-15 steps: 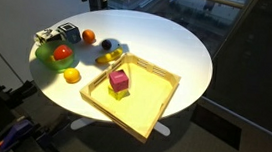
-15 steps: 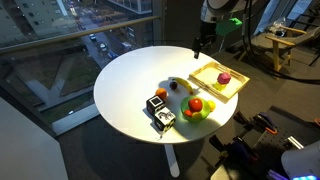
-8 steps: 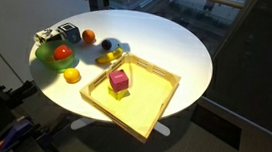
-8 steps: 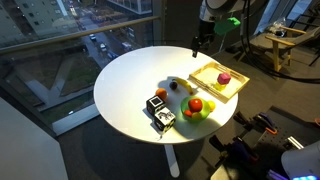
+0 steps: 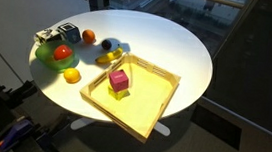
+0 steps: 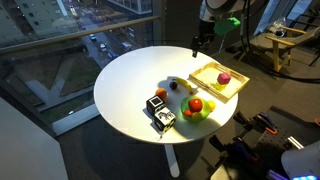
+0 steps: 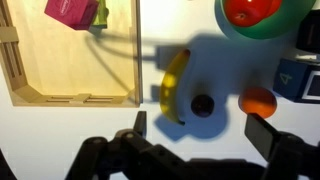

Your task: Pick up the brown plush toy and put it in the green bowl

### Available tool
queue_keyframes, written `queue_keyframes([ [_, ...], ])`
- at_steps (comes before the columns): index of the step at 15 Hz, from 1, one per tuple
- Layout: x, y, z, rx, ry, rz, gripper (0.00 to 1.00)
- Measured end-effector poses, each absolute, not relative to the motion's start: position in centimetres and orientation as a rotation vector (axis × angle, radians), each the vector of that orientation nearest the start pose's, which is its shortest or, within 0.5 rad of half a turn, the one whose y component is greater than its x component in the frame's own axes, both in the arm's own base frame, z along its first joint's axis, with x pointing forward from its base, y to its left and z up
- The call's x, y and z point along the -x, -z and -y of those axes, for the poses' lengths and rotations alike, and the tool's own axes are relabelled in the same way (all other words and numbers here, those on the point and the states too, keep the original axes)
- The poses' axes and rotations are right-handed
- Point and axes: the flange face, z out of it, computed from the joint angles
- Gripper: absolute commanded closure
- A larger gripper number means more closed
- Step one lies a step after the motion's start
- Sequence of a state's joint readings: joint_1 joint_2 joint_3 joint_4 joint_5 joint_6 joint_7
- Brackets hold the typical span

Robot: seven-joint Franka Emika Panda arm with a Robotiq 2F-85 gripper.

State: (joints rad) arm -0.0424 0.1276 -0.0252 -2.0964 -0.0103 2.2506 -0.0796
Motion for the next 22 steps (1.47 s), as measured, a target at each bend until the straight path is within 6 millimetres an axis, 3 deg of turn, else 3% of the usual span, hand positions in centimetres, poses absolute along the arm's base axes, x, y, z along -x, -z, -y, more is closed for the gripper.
queue_keyframes([
  [12, -57.0, -35.9, 2.9, 3.152, 0.032, 0.057, 0.00],
  [22, -60.4, -34.6, 1.2, 3.151, 0.041, 0.021, 0.00],
])
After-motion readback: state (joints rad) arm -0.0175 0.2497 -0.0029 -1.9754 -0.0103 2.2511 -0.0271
